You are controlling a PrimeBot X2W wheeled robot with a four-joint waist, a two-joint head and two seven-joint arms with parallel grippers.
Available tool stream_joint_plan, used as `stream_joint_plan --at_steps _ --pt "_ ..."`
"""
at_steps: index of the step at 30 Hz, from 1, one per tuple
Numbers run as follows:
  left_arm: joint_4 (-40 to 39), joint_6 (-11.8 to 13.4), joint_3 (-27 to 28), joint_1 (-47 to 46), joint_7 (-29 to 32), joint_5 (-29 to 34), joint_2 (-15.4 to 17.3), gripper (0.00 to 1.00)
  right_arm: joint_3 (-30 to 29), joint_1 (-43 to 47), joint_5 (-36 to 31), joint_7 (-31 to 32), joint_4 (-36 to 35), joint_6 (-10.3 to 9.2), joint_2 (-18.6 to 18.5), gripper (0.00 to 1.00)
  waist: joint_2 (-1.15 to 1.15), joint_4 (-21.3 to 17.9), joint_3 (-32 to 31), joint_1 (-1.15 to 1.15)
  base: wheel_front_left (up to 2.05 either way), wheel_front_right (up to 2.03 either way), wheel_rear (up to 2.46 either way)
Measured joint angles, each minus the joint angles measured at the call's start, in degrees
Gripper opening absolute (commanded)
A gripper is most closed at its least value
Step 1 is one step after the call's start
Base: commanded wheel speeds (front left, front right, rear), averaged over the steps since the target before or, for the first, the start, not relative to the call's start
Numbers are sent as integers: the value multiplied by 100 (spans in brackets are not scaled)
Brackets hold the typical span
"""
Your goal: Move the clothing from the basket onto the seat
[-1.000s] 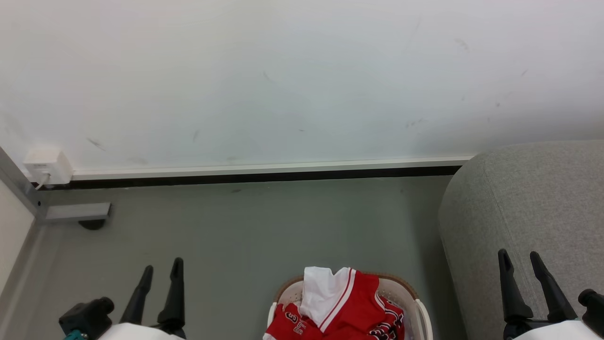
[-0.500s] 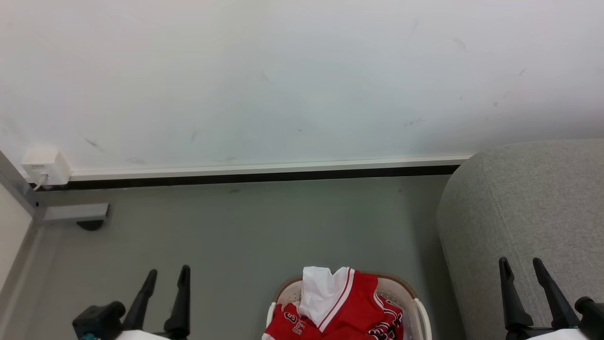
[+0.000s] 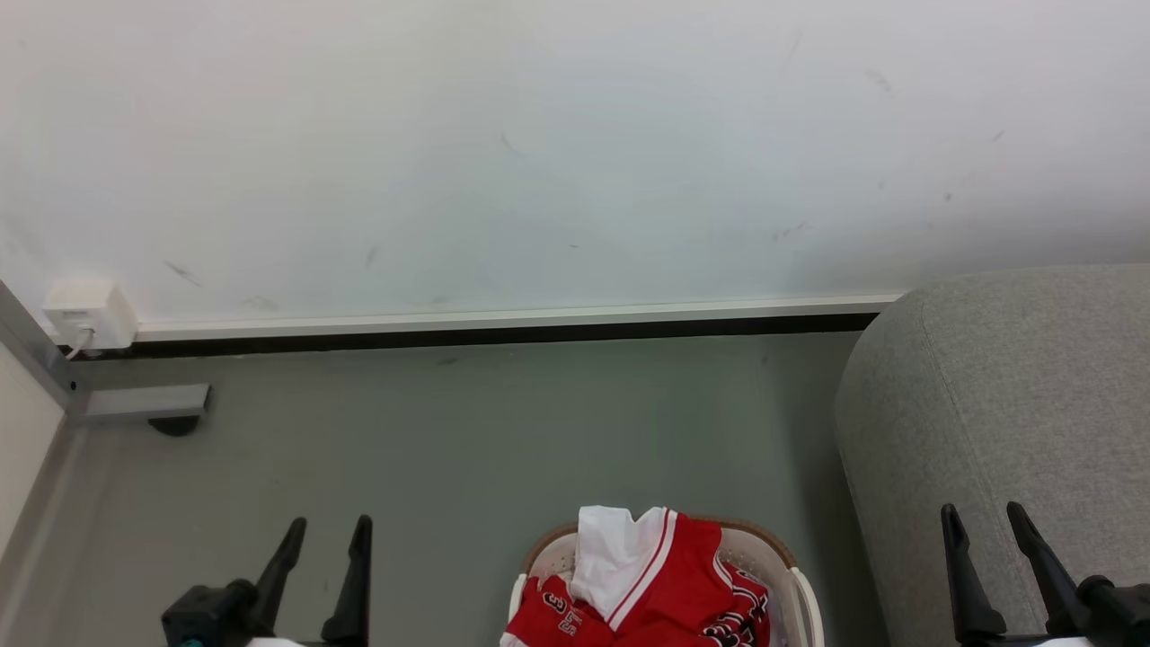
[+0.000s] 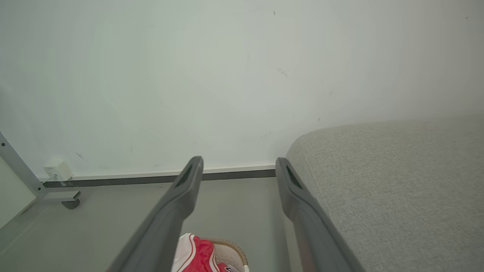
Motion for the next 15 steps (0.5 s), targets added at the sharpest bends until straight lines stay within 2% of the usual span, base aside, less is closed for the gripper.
stream_joint_plan --at_steps 15 --pt "114 -1 -118 10 -170 453 45 100 124 14 -528 -157 11 1 -48 100 0 -20 9 0 0 0 0"
